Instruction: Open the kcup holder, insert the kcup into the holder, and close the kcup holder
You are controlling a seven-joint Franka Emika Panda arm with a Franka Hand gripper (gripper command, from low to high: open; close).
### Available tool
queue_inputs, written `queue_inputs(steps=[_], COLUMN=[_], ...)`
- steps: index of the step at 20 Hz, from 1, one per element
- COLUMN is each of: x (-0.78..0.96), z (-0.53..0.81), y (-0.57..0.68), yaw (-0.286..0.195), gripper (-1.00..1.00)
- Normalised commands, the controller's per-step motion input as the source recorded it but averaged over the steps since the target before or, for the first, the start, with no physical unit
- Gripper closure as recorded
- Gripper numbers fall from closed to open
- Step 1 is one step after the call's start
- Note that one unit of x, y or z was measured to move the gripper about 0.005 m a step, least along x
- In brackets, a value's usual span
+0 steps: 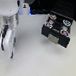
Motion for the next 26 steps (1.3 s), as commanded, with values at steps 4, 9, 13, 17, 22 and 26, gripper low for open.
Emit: queue_inputs(steps=[4,9,13,17,22,26], x=[0.01,0.01,0.02,0.05,0.09,0.12], z=[0.03,0.19,0.29,0.59,0.87,0.84], y=[-0.02,-0.01,-0.01,0.2,0.43,0.48], yaw=[-0.042,-0.018,-0.017,-0.016,-0.007,0.0], gripper=[1.0,1.0,1.0,1.0,1.0,1.0])
